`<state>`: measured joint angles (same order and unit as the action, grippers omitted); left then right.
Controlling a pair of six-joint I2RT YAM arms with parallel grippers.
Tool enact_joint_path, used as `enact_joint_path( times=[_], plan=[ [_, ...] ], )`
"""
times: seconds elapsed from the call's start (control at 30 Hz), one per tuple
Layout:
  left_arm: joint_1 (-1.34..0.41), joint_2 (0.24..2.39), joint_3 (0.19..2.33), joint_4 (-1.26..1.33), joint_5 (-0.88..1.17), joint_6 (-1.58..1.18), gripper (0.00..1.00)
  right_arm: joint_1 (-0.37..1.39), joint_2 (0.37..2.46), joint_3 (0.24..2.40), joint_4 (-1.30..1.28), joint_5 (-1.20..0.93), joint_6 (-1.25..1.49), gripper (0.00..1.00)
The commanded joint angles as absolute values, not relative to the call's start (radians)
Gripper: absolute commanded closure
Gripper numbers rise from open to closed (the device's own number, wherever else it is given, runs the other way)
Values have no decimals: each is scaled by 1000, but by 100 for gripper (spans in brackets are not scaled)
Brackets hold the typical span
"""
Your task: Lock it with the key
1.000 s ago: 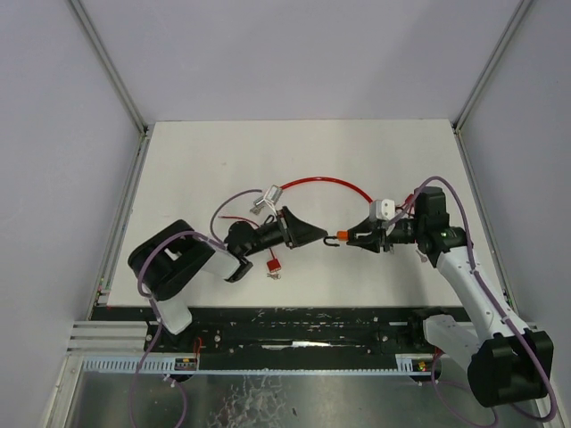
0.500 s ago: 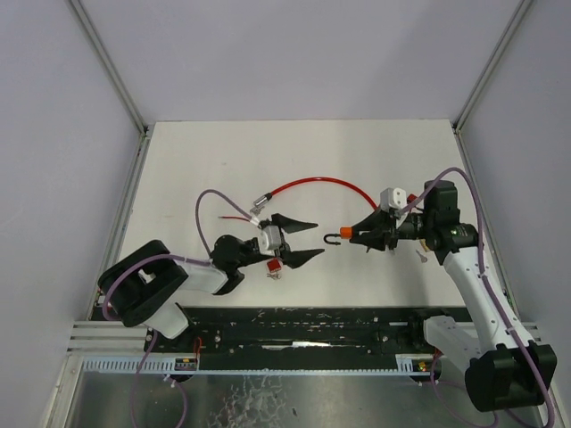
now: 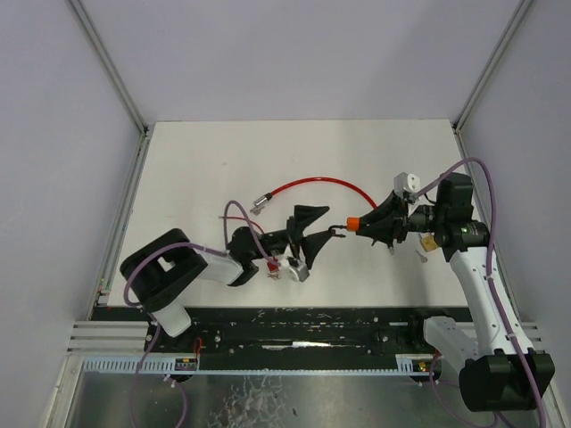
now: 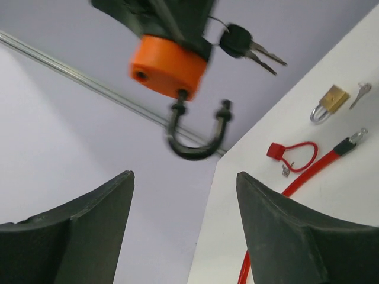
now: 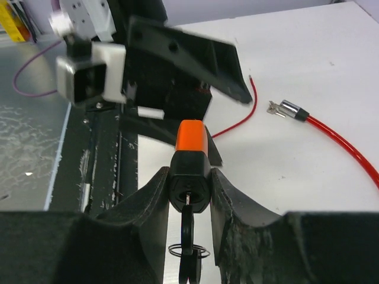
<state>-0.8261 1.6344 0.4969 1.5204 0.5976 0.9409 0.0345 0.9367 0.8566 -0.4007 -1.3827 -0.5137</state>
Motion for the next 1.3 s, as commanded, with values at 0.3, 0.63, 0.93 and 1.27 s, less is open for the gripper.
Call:
enact_joint_path(
  times=[0.3, 0.63, 0.93, 1.27],
  plan=[
    [-912, 1794, 583, 1612, 344, 1206, 39, 34, 1001, 849, -233, -1401, -357, 100],
    [-913, 1738, 554, 1612, 328, 1135, 47, 89, 1038, 830, -285, -1277, -463, 100],
    [-911, 1749, 535, 1611, 410, 1138, 50, 94, 1027, 839, -326, -1189, -528, 100],
    [-847, 1669, 509, 1537, 525, 933, 65, 93, 1017, 853, -413, -1251, -640, 100]
  ],
)
